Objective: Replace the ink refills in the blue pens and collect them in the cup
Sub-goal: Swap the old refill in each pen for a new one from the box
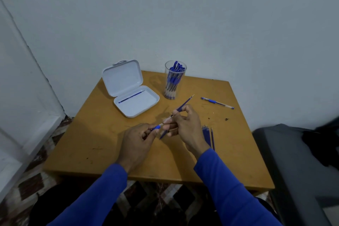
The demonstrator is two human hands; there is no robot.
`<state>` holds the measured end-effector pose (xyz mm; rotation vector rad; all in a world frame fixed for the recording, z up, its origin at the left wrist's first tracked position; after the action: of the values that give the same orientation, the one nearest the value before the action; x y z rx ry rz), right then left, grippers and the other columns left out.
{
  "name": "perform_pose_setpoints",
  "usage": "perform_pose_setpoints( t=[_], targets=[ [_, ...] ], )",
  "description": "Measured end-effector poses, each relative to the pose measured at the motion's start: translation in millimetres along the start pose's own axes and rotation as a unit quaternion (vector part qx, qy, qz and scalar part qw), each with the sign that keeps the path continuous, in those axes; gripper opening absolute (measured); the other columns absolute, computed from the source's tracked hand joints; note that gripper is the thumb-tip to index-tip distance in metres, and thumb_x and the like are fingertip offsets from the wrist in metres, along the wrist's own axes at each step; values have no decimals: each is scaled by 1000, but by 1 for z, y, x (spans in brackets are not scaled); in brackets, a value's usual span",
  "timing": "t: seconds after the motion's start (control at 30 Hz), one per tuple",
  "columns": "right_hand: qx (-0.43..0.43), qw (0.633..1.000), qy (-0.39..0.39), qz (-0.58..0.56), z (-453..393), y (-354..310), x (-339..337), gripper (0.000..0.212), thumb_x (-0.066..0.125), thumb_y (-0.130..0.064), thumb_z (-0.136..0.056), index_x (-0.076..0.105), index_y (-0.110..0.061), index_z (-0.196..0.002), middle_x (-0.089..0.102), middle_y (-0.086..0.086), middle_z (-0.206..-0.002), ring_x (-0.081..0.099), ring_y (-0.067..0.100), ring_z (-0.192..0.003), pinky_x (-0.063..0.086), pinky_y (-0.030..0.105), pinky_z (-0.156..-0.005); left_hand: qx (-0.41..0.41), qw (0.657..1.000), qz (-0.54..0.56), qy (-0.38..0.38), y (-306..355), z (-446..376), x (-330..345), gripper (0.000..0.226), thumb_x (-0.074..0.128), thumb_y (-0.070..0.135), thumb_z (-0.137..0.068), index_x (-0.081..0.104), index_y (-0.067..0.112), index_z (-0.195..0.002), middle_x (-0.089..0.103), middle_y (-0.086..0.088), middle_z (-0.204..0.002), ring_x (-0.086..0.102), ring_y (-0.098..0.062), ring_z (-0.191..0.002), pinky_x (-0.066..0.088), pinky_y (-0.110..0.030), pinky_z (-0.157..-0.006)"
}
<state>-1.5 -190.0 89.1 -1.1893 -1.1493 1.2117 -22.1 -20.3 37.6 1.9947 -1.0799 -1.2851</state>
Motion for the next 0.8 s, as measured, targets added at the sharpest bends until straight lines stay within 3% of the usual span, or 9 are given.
perform_pose_setpoints(
  t=[0.5, 0.63, 0.8],
  targets=[
    [-7, 1000, 15, 14, 4, 7, -5, 17, 51, -18, -106, 49, -2, -113, 75, 18, -83, 73, 34, -69, 59, 35, -51, 0, 999, 30, -15, 4, 2, 5, 21, 67, 34, -93, 76, 24, -109, 71, 14, -88, 66, -6, -80, 54, -21, -64],
    [-4, 1000, 12, 13, 5, 8, -6, 17, 51, -17, -106, 49, -1, -111, 74, 19, -83, 72, 32, -67, 58, 35, -50, 11, 998, 55, -15, 8, 2, 7, 14, 66, 34, -93, 74, 32, -104, 71, 13, -85, 66, -9, -79, 54, -23, -63],
    [37, 998, -35, 26, 8, 13, -5, 18, 61, -15, -102, 59, 3, -104, 73, 25, -84, 71, 32, -69, 56, 33, -48, 4, 999, 43, -21, 9, 0, 10, 11, 69, 27, -95, 75, 27, -104, 71, 14, -86, 66, -7, -80, 54, -23, -65]
  ],
)
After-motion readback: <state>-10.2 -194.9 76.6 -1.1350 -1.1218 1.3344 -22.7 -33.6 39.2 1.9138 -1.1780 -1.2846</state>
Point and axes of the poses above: each hand's wrist, its own z-axis away from the middle knuckle, its own x-axis out of the palm, y = z × x, the point moved 3 cm from there along -z, towards the middle knuckle
